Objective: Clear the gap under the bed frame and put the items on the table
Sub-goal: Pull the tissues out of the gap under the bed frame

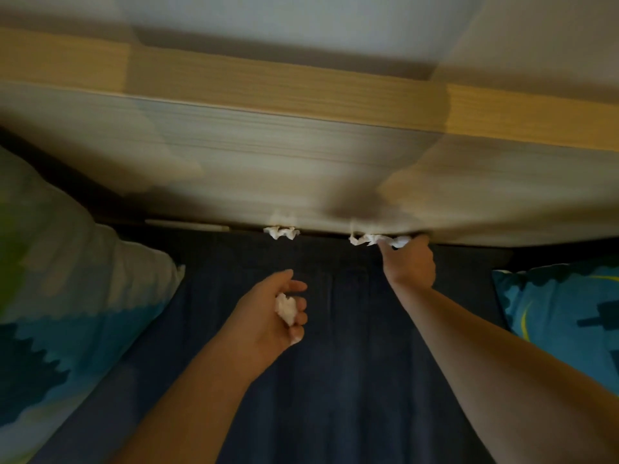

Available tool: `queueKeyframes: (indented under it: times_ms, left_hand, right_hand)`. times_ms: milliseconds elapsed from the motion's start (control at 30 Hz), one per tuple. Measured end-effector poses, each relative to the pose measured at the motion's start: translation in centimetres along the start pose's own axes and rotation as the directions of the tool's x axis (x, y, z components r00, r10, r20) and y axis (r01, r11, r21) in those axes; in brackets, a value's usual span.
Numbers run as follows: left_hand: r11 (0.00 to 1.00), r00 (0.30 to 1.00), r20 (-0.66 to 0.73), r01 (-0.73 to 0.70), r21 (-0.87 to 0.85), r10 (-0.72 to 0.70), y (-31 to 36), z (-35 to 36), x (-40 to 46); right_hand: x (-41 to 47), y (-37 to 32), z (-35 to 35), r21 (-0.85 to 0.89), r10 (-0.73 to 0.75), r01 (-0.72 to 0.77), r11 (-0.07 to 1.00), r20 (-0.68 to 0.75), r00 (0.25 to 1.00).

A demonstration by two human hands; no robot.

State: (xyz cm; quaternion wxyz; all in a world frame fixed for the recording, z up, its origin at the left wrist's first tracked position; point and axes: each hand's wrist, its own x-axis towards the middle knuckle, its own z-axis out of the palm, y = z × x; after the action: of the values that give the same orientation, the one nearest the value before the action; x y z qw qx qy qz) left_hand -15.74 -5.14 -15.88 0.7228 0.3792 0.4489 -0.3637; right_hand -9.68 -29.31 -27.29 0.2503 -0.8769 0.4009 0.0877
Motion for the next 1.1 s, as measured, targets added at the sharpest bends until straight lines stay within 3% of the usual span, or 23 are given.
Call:
queueKeyframes:
  times_ms: [267,400,567,700,833,933,1000,1100]
  left_hand:
    - [0.997,0.996,-0.088,0.008,-0.079,-0.015,0.7,-2.6,0.1]
    - [0.972,0.998,-0.053,0.002,-0.236,-0.015,0.7,-2.4,0.4]
    - [0.967,0.998,-0.028,-0.055,-0.247,0.049,0.5,0.2,0.7]
    - [0.946,0.976,-0.100,-0.213,-0.246,0.193,0.2,1.1,1.0]
    - [0.945,0.987,-0.048,-0.158,-0.286,0.150,-0.2,1.2,0.6]
    - [0.940,0.980,-0.055,-0.197,-0.278,0.190,-0.2,1.3,0.7]
    - [0.925,0.977,-0.122,-0.204,-0.322,0.173,-0.1,1.5,0.8]
    - [0.939,0.947,-0.285,-0.227,-0.260,0.150,-0.3,1.5,1.6]
  right_hand:
    - [0.8,0.0,0.9,-0.017,0.018,-0.018,1.000,-0.014,1.000]
    - [-1.7,-0.7,-0.9,0.249,-0.002,-0.012,0.968,0.054,0.999]
    - [-11.8,-1.1,-3.1,0.514,-0.305,0.181,0.838,0.167,0.938]
    - [-18.4,-1.7,-3.8,0.639,-0.470,0.205,0.741,0.276,0.838]
    - [-20.1,-2.7,-3.5,0.634,-0.552,0.244,0.734,0.347,0.758]
    - [-19.4,-3.3,-3.1,0.530,-0.561,0.348,0.774,0.317,0.765]
    - [-19.1,-3.2,-2.7,0.418,-0.590,0.467,0.779,0.238,0.771]
    - [-19.1,-3.1,-2.9,0.408,-0.692,0.579,0.705,0.216,0.689]
